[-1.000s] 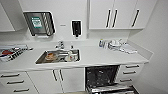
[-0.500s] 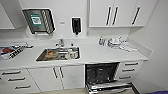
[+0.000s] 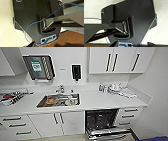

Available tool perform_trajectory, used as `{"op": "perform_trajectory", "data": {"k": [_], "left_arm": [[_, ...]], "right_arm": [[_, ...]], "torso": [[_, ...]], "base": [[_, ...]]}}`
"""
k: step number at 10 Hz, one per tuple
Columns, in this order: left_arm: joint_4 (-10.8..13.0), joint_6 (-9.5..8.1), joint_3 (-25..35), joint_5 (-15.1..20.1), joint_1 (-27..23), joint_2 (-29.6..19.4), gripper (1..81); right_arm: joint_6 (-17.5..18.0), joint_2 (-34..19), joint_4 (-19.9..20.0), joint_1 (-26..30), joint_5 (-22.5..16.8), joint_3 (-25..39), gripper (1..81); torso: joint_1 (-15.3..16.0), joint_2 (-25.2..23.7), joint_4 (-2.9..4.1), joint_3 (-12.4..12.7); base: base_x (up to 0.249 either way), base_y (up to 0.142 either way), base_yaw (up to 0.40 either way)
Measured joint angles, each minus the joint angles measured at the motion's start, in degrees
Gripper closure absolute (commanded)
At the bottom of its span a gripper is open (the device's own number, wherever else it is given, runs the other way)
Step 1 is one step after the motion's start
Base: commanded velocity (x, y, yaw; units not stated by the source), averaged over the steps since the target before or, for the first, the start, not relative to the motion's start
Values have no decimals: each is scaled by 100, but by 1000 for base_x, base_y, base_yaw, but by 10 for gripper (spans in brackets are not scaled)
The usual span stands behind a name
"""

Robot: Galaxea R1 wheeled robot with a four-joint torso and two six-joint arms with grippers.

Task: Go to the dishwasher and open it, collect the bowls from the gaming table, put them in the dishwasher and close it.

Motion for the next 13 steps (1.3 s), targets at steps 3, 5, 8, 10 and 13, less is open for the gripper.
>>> {"op": "perform_trajectory", "data": {"k": [3, 5, 8, 10, 13], "left_arm": [[0, 0, 0, -4, -21, 2, 10], [0, 0, 0, 16, -4, 5, 10], [0, 2, 0, -26, -94, 33, 10], [0, 0, -88, -6, -45, 83, 10], [0, 0, -422, 0, 2, 290, 10]], "right_arm": [[0, -9, -16, 4, 5, -2, 10], [0, -9, -20, 6, -2, -2, 10], [-2, -6, -22, 72, 35, -17, 10], [0, 11, -24, 28, 13, -56, 10], [-2, 22, -33, -30, -5, -74, 10]], "torso": [[-394, 621, 0, 0], [-477, 897, 0, 0], [-503, 992, 0, 120], [-508, 997, 0, 448], [-516, 997, 0, 990]], "base": [[0, 0, 0], [0, 0, 0], [0, 0, 0], [0, 0, 0], [0, 0, 0]]}}
